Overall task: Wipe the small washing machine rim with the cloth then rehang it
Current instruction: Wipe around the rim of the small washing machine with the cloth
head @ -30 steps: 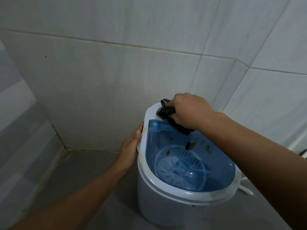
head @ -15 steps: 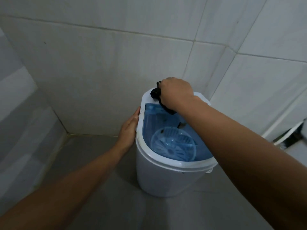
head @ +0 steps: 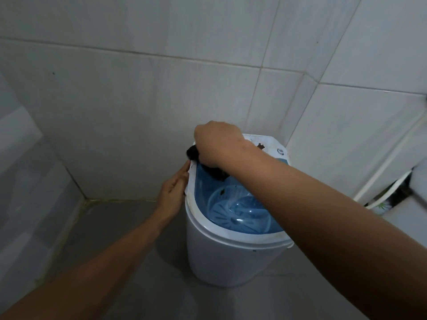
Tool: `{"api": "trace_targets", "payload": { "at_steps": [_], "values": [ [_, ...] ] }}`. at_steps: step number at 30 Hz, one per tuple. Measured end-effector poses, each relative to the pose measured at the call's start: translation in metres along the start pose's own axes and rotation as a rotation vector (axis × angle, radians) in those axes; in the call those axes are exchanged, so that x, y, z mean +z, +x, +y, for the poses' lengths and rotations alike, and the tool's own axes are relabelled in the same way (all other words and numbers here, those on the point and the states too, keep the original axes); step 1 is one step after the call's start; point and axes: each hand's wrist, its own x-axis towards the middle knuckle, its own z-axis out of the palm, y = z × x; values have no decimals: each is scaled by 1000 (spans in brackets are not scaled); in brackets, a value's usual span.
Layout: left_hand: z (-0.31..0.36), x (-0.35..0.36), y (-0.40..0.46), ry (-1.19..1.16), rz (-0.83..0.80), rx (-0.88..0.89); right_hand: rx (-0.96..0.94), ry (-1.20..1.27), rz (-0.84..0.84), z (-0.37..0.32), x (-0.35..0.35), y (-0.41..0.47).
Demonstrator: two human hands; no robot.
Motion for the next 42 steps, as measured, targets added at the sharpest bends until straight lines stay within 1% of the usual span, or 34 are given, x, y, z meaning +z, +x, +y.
{"api": "trace_targets", "payload": {
  "at_steps": [3, 8, 12, 14, 18, 19, 21, 23, 27, 28, 29, 31, 32, 33, 34, 35, 36, 38, 40, 42],
  "values": [
    [-4, -2, 3, 9, -8, 19, -36, -63, 33, -3, 6, -3],
    [-4, -5, 4, 8, -32, 38, 102, 5, 19, 24, -7, 20],
    [-6, -8, 5, 10, -50, 37, 27, 7, -27, 12, 2, 2],
    [-6, -9, 5, 16, -48, 45, -6, 4, -16, 16, 10, -10],
    [-6, -7, 3, 6, -42, 59, 128, 2, 12, 32, -2, 7],
    [-6, -6, 4, 6, -43, 59, 124, 17, 18, 28, -3, 11],
    [-7, -7, 6, 15, -49, 62, 55, 74, 19, 14, 4, 15],
    [-8, -8, 8, 19, -45, 67, 15, 140, -11, 13, 12, 19],
    [-10, -9, 8, 28, -35, 91, 202, 85, -2, 53, -5, 36],
    [-10, -8, 8, 30, -32, 95, 208, 69, -1, 55, -4, 37],
    [-9, -8, 8, 29, -29, 88, 164, 73, -2, 50, -2, 36],
    [-11, -8, 9, 53, -33, 91, -44, 106, -15, 33, 11, 27],
    [-11, -9, 10, 55, -32, 96, -133, 132, -52, 28, 15, 20],
    [-11, -10, 10, 58, -33, 95, -167, 134, -85, 30, 11, 19],
    [-12, -10, 10, 55, -42, 97, -143, 92, -98, 39, 3, 23],
    [-11, -11, 9, 56, -56, 103, -80, 16, -87, 50, -8, 30],
    [-10, -11, 8, 51, -72, 112, 1, -57, -62, 61, -17, 37],
    [-11, -13, 9, 45, -79, 114, 118, -91, 24, 76, -23, 48],
    [-15, -14, 10, 57, -73, 127, 110, -25, 50, 67, -13, 47],
    [-18, -14, 12, 53, -64, 125, -5, 43, 51, 46, 13, 35]
  ]
}}
